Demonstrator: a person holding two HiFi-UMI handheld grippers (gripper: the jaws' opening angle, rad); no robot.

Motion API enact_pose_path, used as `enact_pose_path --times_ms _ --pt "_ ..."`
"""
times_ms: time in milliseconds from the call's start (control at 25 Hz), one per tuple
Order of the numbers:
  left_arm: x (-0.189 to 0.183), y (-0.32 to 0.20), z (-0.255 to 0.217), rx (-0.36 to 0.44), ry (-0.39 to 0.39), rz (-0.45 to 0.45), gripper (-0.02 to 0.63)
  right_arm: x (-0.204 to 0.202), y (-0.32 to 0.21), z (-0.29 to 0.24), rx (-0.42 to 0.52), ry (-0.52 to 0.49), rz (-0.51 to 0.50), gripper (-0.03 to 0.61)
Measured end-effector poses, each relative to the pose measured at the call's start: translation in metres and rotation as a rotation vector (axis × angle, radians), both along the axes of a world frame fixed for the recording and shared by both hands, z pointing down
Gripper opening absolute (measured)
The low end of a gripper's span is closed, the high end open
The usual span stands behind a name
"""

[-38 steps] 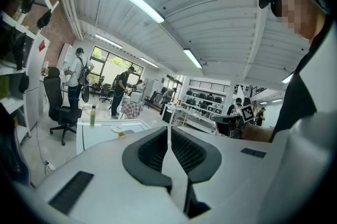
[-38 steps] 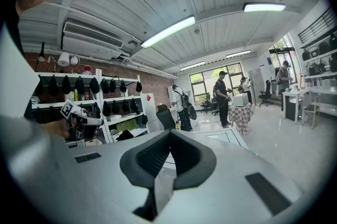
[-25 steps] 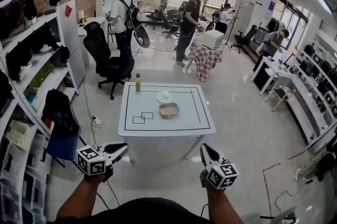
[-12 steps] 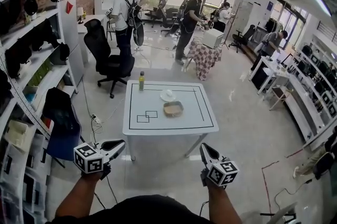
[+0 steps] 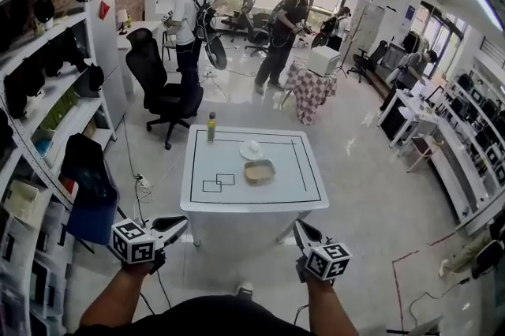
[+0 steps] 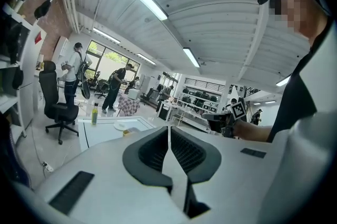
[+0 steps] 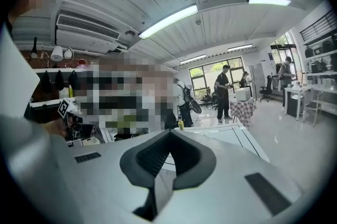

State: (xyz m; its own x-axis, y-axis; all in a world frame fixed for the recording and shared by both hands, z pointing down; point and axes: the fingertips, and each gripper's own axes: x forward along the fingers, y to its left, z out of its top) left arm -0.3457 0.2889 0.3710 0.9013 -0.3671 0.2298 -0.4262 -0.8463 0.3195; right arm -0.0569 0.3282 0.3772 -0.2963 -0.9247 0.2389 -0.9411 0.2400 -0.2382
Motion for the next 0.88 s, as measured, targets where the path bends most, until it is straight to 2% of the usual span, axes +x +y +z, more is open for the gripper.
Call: enact_pose_path --times_ms 200,880 --pt "0.024 -0.033 0.006 -0.054 0.027 -0.015 0.031 0.027 -0.042 0.016 -0.023 0.011 -0.029 0.012" --pt "0.119 -0.144 0.029 -0.087 -0.004 -0.092 0.031 0.126 -0.172 0.049 -0.072 -0.022 -0.1 0.012"
